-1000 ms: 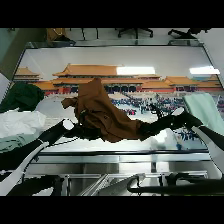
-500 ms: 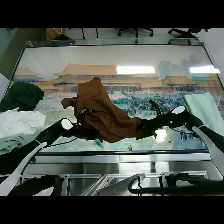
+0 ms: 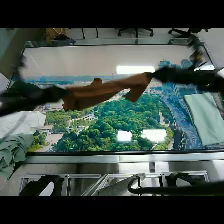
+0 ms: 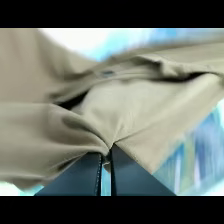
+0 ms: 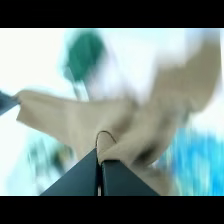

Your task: Fold the shirts.

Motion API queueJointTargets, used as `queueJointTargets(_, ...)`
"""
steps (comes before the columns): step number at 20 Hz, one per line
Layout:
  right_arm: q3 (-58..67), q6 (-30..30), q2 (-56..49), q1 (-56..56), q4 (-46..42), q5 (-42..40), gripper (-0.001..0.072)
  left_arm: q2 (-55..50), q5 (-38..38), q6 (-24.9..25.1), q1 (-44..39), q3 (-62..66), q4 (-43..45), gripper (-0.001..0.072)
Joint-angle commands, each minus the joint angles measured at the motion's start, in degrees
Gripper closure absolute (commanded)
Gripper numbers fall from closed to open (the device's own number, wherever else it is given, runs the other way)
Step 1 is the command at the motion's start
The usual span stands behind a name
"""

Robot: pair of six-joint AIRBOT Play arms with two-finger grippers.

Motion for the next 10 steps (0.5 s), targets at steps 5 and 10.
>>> queueJointTargets(5, 35.85, -0.02, 1.16, -7.52, 16.7, -2.75, 0.0697, -5.29, -16.22, -6.32, 9.14, 55.78, -1.11, 0.0699)
queueJointTargets(10, 40.85, -1.64, 6.29, -7.52, 4.85, -15.5, 0.0697, -7.37, -12.24, -8.7, 9.16, 66.75, 2.12, 0.0699)
